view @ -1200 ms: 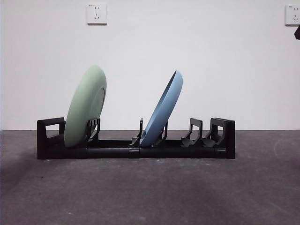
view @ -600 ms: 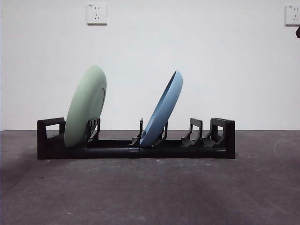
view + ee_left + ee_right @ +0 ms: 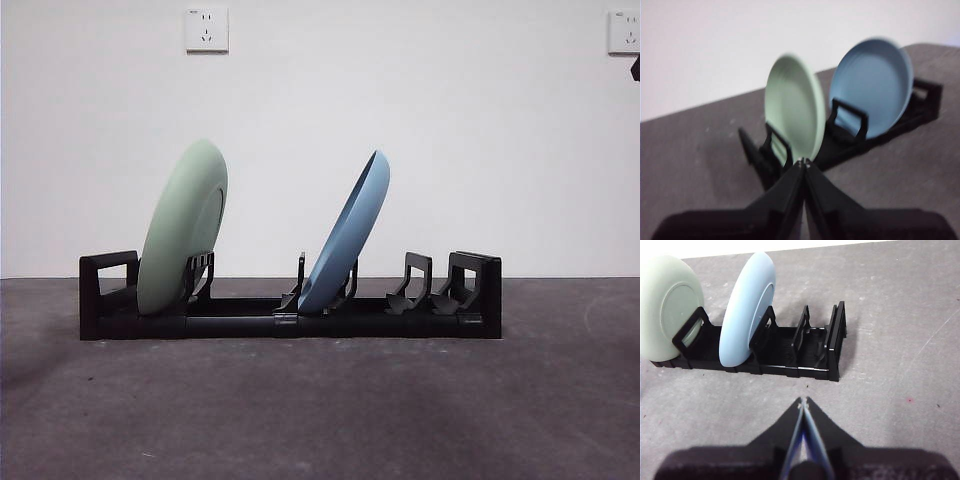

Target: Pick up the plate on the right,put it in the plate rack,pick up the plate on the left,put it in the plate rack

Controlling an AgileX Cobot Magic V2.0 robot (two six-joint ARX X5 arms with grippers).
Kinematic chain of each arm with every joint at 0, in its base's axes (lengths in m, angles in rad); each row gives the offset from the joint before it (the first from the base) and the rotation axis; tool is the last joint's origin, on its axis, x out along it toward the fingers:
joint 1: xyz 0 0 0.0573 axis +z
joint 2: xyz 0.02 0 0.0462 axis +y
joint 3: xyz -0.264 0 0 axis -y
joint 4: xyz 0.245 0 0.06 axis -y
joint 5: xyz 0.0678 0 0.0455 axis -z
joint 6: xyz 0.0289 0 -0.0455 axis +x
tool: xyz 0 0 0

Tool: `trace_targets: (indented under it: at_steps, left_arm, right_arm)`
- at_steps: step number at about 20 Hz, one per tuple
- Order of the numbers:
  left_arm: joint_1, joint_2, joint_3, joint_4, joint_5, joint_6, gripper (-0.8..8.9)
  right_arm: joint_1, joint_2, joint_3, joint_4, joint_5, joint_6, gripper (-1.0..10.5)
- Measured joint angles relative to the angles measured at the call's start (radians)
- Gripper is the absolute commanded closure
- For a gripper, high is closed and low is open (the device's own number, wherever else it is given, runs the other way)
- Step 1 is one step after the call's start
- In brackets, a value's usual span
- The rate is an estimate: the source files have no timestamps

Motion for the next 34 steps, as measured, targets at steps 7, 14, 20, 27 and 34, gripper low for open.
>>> trace_targets:
  at_steps: [7, 14, 20, 27, 34]
  left_arm:
    - [0.013, -0.06, -0.15, 0.035, -0.094, 0.0, 8.17]
    - [0.013, -0.06, -0.177, 0.056, -0.112, -0.001, 8.17]
    - [0.013, -0.06, -0.177, 0.056, -0.112, -0.001, 8.17]
    - [0.013, -0.06, -0.177, 0.056, -0.112, -0.001, 8.17]
    - [0.013, -0.06, -0.177, 0.056, -0.112, -0.001, 8.17]
  right_arm:
    - [0.0, 0.0, 0.0, 0.0, 0.0, 0.0, 9.4]
    - [0.0, 0.0, 0.0, 0.0, 0.0, 0.0, 9.4]
    - [0.0, 0.0, 0.0, 0.0, 0.0, 0.0, 9.4]
    - [0.0, 0.0, 0.0, 0.0, 0.0, 0.0, 9.4]
    - [-0.021, -0.066, -0.001, -0.053, 0.098, -0.068, 9.4]
